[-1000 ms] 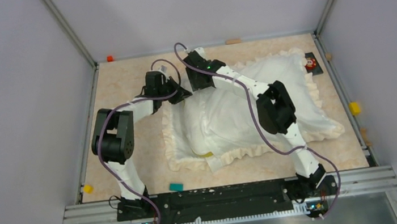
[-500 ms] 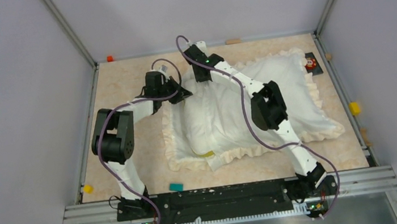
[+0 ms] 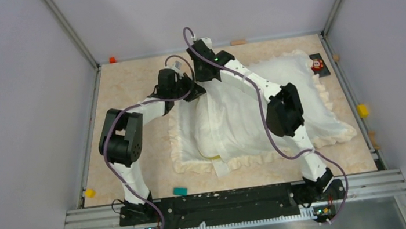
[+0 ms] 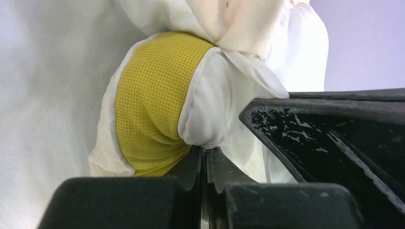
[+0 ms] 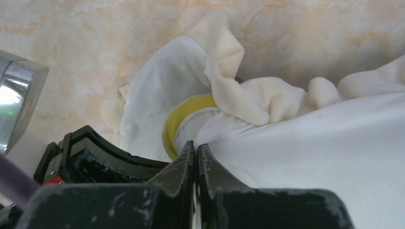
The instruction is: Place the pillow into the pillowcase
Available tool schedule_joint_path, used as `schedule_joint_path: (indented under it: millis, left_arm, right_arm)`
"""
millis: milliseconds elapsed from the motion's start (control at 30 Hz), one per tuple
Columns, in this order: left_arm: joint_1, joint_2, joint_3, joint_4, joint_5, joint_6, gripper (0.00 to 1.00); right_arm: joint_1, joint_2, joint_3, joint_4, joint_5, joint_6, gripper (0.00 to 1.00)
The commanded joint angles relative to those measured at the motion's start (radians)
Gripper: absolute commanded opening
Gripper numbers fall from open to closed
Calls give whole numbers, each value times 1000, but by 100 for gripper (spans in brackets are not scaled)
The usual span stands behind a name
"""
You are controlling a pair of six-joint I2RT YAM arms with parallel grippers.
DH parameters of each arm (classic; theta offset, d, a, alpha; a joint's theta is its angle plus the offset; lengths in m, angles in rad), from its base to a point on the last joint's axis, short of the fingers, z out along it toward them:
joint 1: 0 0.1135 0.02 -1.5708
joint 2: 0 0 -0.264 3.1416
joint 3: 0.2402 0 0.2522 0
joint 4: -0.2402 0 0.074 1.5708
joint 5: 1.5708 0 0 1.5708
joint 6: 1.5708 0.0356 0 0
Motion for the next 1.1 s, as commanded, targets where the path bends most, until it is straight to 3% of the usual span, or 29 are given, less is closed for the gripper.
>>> schedule_joint_path:
  millis: [0, 100, 133, 267, 333, 433, 767, 1067]
  left_arm:
    - [-18, 36, 23, 116, 41, -38, 6]
    - [-3, 15, -4, 119, 45, -23, 21]
    - [6, 6, -13, 120, 50, -19, 27]
    - [37, -60, -34, 47, 55, 27, 48]
    - [53, -115, -58, -6, 44, 61, 57]
    - [82, -203, -122, -92, 11, 108, 69]
    - [184, -529, -343, -290, -82, 154, 89]
    - [216, -635, -430, -308, -67, 182, 93]
  right_arm:
    - [12, -86, -61, 133, -144, 42, 0]
    - [7, -82, -40, 112, -146, 17, 0]
    - [6, -84, -28, 98, -145, 6, 4]
    - [6, -123, -16, 51, -130, -35, 42]
    - [6, -165, -42, 41, -120, -51, 53]
    - [16, -229, -89, 15, -92, -70, 58]
    - [206, -360, -374, -32, 153, -158, 75]
    - [288, -233, -440, -43, 283, -137, 80]
